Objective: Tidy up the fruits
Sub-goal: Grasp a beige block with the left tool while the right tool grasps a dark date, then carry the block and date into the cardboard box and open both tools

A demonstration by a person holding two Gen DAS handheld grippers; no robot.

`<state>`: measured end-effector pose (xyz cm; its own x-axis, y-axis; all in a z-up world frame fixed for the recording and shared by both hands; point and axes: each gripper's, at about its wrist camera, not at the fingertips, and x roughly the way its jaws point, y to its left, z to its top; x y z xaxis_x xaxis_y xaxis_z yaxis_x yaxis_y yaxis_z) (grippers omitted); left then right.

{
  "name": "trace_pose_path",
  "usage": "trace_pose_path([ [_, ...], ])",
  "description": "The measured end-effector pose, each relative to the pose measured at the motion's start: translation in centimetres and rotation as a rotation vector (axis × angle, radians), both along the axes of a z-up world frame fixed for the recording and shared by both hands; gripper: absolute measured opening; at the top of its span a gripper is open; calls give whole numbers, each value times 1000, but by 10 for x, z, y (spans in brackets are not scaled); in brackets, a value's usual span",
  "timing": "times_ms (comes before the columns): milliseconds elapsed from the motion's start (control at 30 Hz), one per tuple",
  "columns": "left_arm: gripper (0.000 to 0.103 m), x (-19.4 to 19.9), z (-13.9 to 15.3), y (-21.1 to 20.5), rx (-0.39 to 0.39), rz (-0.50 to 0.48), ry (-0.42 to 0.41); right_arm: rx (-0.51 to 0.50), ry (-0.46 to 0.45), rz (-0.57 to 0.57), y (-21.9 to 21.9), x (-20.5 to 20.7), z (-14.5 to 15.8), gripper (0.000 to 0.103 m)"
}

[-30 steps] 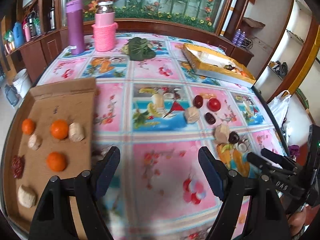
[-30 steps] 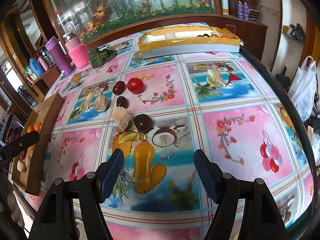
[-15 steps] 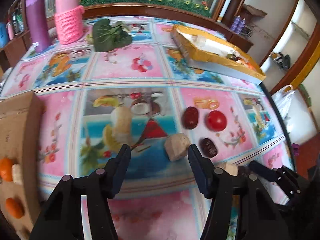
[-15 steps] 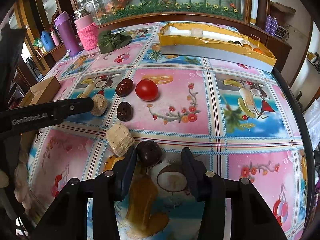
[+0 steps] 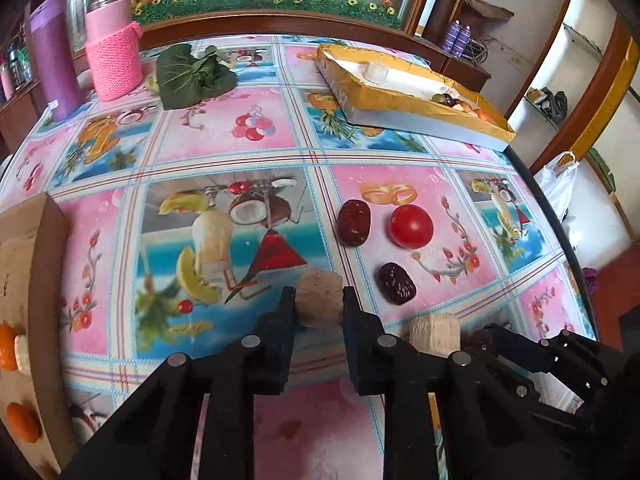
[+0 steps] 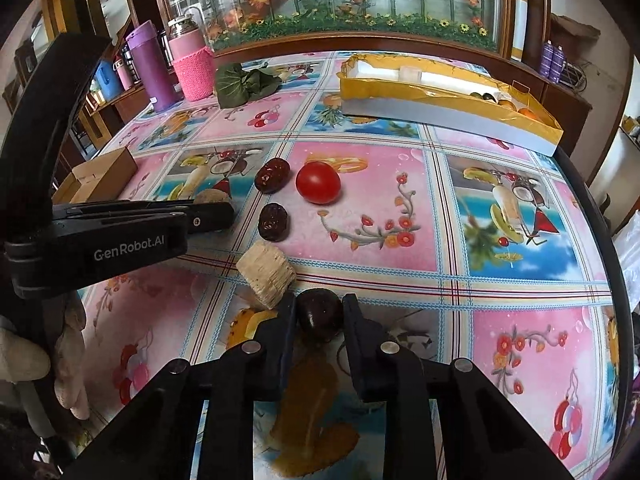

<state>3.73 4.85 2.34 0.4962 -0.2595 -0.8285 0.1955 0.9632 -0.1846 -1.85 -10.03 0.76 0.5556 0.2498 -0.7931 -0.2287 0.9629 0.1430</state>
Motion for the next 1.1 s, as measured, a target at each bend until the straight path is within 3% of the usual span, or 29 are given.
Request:
trace_pose_path([
  [200,21,-32,26,34,-47,41,-45,50,-17,-19,-2,-18,14,25],
  [300,21,-53,38,65,-72,90,-65,56,-32,-6,7,-27,25,25],
  [433,21,-85,51,120,-49,196,-103,77,-60,43,34,-40,44,25],
  [633,21,-132,53,203,51,356,-131,139,-65,179,103,-55,64,25],
  [833,21,-158,37,273,88,487,-97,158,-53,331,192,-72,70,25],
  [967,22,-167,28,301,136,535,-91,114,-58,402,242,-80,64,25],
  [1100,22,-169,21,314,105,521,-81,71,-38,436,273,-84,52,25],
])
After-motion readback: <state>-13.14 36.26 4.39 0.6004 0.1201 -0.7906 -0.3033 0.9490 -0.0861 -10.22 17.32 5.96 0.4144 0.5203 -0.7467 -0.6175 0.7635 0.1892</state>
